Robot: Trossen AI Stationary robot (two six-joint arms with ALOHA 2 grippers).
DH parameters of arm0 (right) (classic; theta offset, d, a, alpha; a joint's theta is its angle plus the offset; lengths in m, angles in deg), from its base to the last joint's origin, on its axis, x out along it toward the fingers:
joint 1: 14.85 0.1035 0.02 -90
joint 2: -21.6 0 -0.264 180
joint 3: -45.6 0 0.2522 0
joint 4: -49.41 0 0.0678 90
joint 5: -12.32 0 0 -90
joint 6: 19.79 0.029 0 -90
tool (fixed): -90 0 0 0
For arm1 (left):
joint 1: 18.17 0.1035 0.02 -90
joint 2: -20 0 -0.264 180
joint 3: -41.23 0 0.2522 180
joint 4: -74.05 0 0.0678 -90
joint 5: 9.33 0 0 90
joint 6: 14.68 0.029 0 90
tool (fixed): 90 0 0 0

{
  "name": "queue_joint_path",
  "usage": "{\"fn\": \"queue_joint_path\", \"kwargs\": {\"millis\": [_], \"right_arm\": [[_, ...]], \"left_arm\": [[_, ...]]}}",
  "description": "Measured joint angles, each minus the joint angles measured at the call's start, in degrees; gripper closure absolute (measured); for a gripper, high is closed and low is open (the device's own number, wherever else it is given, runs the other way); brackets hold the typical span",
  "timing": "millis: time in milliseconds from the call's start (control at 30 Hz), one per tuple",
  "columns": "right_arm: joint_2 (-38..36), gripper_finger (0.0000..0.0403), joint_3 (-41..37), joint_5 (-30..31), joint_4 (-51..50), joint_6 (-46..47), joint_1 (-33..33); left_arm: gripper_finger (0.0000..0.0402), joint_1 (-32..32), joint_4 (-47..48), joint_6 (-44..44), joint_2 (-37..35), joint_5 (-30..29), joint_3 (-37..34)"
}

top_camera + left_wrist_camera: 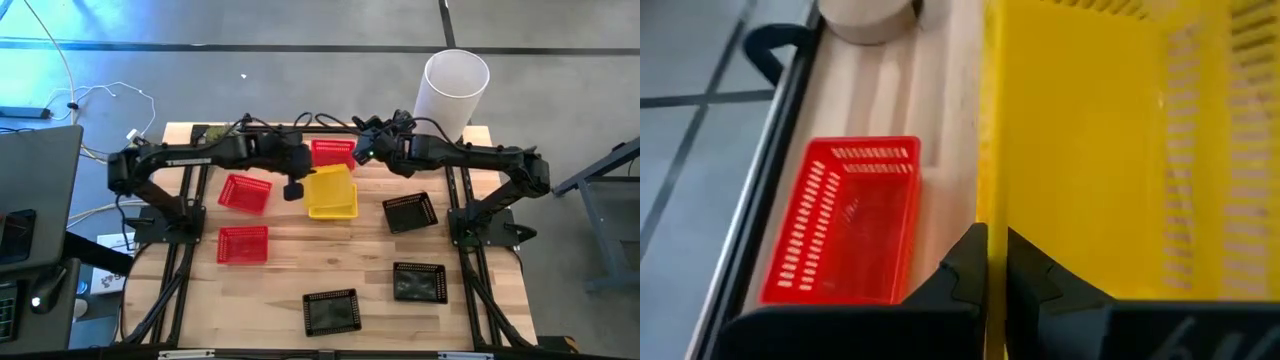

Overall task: Stack baskets by color
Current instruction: Stack the bottom yellow bin on the stacked yellow bin

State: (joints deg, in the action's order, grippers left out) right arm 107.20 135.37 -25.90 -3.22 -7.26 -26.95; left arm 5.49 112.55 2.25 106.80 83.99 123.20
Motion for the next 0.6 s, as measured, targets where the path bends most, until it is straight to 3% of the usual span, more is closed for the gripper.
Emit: {"fn": "queue_joint_path", "kwargs": {"millis": [167,600], "right_arm": [[0.00,0.0289,0.00,-4.21,-2.14,1.34,-1.05],[0.00,0.0289,0.00,-5.37,-7.34,4.59,-1.11]], "left_arm": [[0.0401,0.00,3.40,1.67,4.16,1.56,3.76],[0.0401,0.34,4.68,2.78,12.17,2.20,7.40]]}}
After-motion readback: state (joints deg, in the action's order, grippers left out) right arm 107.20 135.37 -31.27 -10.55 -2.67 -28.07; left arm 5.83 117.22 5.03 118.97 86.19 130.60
